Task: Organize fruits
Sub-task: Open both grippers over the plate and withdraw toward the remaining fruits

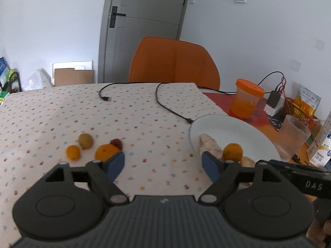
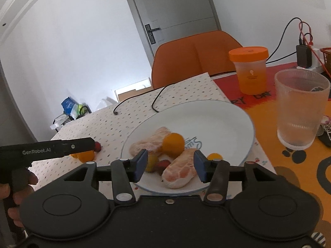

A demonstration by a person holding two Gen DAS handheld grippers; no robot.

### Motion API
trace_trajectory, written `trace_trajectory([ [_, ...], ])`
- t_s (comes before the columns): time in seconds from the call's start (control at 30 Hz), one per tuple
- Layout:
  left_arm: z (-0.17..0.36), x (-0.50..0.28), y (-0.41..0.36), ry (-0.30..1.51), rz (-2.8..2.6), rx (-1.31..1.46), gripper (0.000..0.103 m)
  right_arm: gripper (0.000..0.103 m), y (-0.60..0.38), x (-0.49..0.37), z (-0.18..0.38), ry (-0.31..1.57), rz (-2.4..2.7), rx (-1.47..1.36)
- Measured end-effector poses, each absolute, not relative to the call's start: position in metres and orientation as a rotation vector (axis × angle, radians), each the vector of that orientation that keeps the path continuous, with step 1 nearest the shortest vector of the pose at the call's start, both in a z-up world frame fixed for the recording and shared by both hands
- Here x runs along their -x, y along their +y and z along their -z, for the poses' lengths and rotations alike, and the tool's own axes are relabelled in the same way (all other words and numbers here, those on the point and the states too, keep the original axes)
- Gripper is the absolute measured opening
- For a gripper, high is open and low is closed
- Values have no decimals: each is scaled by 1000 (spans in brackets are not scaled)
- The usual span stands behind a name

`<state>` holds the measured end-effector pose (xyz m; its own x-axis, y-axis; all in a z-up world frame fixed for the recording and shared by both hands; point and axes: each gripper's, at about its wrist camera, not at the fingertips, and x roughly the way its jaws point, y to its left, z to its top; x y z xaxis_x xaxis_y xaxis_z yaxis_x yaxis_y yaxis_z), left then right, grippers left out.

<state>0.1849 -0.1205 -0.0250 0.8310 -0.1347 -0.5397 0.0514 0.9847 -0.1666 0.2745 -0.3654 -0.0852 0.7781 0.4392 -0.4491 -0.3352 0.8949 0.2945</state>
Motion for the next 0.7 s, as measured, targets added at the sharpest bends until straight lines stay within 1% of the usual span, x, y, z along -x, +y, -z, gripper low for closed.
trace_trajectory([
  [0.07,26,-180,-114,587,85,155,84,54,-361,-273,83,542,-423,-200],
  [0.13,27,-177,-107,603,79,165,85,60,-357,-271,81,540,-424,-194],
  [0.2,26,-172,-100,613,80,166,87,71,-353,-268,78,535,-417,-182],
  [0.23,25,-169,-96,612,77,166,88,74,-351,-266,77,533,-414,-179],
  [0.27,24,-166,-92,611,70,169,92,76,-349,-264,76,530,-412,-179],
  [0.3,23,-163,-90,607,64,171,94,77,-347,-262,75,530,-412,-179],
  [0.33,22,-160,-86,604,59,173,94,78,-346,-260,75,533,-410,-180],
  [0.6,13,-138,-63,604,27,194,98,98,-331,-249,68,538,-421,-179],
  [0.7,11,-131,-57,601,16,200,98,103,-327,-244,64,539,-425,-178],
])
